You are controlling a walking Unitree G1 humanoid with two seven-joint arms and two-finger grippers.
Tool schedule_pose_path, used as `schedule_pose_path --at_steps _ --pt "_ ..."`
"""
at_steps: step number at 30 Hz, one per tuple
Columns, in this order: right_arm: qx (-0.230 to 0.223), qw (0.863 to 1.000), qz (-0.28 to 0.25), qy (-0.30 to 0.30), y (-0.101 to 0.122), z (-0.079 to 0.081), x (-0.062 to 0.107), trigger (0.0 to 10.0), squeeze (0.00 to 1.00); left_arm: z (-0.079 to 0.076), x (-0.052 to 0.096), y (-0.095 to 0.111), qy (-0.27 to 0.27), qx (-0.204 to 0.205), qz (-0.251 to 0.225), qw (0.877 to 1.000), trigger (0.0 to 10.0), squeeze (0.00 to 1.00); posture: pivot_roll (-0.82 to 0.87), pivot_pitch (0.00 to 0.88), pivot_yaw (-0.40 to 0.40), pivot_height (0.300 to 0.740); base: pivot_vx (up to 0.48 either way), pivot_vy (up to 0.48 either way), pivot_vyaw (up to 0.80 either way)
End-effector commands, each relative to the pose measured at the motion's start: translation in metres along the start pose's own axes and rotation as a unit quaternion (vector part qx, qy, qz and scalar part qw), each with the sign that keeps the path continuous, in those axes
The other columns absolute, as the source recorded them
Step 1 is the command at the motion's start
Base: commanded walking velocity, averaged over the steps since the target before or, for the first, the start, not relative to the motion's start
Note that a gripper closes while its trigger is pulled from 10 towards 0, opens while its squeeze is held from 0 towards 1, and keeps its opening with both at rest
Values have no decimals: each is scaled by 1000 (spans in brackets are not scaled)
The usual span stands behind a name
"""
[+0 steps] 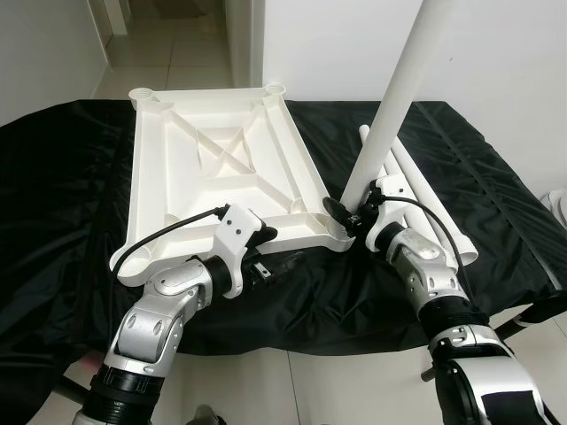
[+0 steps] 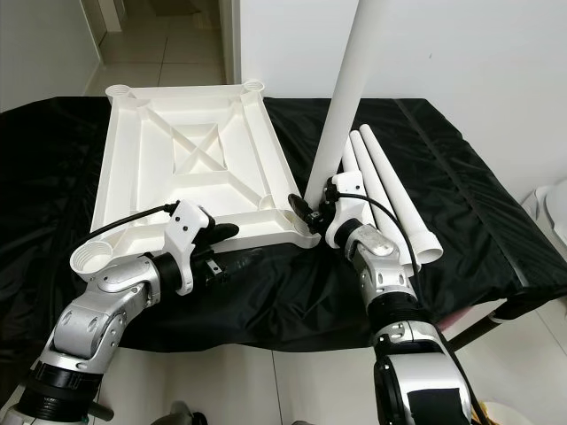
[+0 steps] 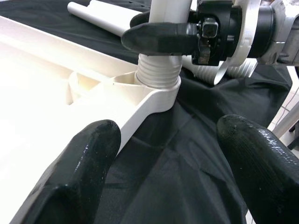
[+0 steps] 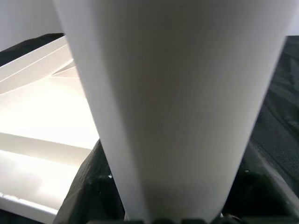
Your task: Building children table
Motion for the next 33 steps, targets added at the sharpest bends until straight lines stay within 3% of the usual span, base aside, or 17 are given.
schedule_pose_path --at_steps 1,6,13,21,33 --pt "-28 998 8 -56 -7 -9 6 0 0 13 0 3 77 1 -15 997 10000 0 -35 43 5 740 0 0 0" --pt "-49 991 12 -124 -9 -5 11 0 0 11 -2 2 68 5 -11 998 10000 0 -43 35 8 740 0 0 0" --pt "-56 987 7 -152 -3 3 8 0 0 10 -4 0 65 6 -8 998 10000 0 -46 26 8 740 0 0 0" --pt "-70 977 3 -203 18 33 -3 0 0 7 -9 -2 61 2 -7 998 10000 0 -54 4 -2 740 0 0 0" --pt "-70 967 14 -243 26 51 -4 0 0 6 -10 -3 57 3 -6 998 10000 0 -57 0 -2 740 0 0 0"
Point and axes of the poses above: a point about 5 cm out from each wrist's last joint towards the gripper, its own x axis pointing back from the gripper into the wrist, its own y axis along the axis of the wrist's last joint, z = x × y, the point moved 2 cm from there along -x, pointing out of the wrist towards the gripper, and after that the axes turned 13 degrees about x, right-handed, at the moved point
